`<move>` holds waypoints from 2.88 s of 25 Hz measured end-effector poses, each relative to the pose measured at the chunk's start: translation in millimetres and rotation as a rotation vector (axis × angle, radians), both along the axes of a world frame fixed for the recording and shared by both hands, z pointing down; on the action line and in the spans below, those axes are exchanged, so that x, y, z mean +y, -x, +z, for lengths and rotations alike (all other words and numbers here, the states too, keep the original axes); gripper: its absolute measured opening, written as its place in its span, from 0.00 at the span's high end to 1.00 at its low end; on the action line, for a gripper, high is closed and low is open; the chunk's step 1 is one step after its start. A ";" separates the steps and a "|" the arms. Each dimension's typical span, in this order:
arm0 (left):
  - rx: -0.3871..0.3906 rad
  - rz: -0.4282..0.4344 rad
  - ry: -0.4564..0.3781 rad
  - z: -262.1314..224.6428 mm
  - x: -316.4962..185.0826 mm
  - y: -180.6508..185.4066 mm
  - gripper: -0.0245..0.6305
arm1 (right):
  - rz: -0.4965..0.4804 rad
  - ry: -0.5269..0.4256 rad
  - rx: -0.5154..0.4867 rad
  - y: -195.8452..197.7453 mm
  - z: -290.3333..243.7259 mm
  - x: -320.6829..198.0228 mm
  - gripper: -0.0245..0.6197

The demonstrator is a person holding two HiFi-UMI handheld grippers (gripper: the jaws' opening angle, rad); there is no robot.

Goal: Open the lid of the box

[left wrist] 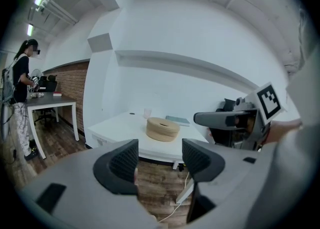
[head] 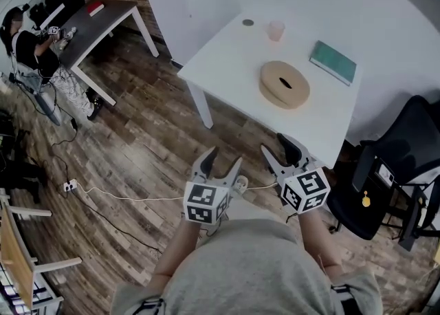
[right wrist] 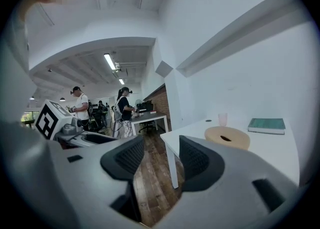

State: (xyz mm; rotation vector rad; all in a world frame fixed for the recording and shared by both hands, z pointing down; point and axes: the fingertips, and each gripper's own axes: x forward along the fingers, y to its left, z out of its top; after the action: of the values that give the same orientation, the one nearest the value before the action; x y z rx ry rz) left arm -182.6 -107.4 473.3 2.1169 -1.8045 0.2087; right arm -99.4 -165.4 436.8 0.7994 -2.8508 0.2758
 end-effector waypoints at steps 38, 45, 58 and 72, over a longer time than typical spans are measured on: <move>-0.073 0.391 0.145 83.0 -280.9 2.9 0.53 | 0.118 0.039 0.324 43.1 77.5 -244.9 0.63; -0.139 0.450 0.189 111.6 -308.8 -4.8 0.53 | 0.065 0.047 0.419 50.7 98.9 -257.9 0.63; -0.247 0.574 0.242 161.2 -334.0 -26.2 0.53 | -0.034 0.037 0.632 53.7 132.6 -263.0 0.67; -0.286 0.591 0.238 168.8 -339.0 -30.9 0.53 | -0.075 -0.011 0.711 55.2 143.8 -259.9 0.74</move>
State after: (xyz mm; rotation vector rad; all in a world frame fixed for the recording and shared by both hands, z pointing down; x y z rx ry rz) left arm -151.7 -446.4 642.1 2.4701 -1.1498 0.8629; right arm -154.6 -425.3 580.6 0.6249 -2.2032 -0.0376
